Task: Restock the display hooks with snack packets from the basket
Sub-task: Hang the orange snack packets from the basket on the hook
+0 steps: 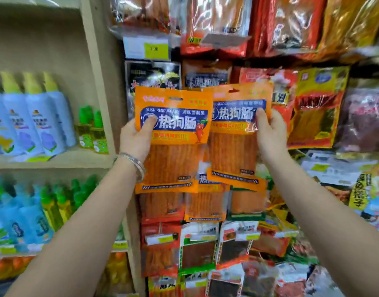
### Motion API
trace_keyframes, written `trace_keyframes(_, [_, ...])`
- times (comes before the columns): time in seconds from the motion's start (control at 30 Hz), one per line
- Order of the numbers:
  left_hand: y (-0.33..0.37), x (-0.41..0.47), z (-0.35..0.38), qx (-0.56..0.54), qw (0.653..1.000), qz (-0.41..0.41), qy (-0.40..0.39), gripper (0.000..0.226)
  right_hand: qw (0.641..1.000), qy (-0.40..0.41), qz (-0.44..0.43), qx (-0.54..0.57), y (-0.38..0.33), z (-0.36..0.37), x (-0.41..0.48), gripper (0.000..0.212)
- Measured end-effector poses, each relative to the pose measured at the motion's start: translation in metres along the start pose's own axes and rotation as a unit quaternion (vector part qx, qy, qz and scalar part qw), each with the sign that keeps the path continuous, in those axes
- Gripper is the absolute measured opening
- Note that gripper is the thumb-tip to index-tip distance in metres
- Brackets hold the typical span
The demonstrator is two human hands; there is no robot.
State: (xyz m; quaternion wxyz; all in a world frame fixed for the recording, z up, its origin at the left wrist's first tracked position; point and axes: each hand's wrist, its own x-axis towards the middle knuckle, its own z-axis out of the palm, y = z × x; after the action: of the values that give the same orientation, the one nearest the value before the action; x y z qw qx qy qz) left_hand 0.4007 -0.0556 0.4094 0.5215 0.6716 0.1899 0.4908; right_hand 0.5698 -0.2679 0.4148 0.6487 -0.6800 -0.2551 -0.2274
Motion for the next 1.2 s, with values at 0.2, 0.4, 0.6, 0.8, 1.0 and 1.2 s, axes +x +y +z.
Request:
trace_keyframes(0.2, [0.002, 0.041, 0.02, -0.025, 0.999, 0.013, -0.046, 0.023, 0.997, 0.001, 0.009, 0.073, -0.016, 0.034, 0.052, 0.025])
trace_keyframes(0.4, [0.002, 0.06, 0.031, -0.059, 0.996, -0.006, -0.06, 0.019, 0.989, -0.02, 0.062, 0.136, -0.022, 0.066, 0.083, 0.025])
trace_keyframes(0.6, [-0.001, 0.072, 0.038, -0.075, 0.995, -0.023, -0.063, 0.016, 0.984, -0.041, 0.073, 0.156, -0.008, 0.08, 0.098, 0.022])
trace_keyframes(0.8, [-0.007, 0.079, 0.04, -0.077, 0.995, -0.026, -0.059, 0.016, 0.987, -0.027, 0.059, 0.148, 0.003, 0.077, 0.099, 0.034])
trace_keyframes(1.0, [-0.01, 0.082, 0.047, -0.067, 0.995, -0.022, -0.073, 0.015, 0.996, 0.019, -0.028, 0.081, 0.012, 0.071, 0.093, 0.02])
trace_keyframes(1.2, [-0.006, 0.078, 0.061, -0.064, 0.993, -0.011, -0.102, 0.016, 0.989, -0.041, -0.049, 0.133, 0.01, 0.071, 0.069, 0.015])
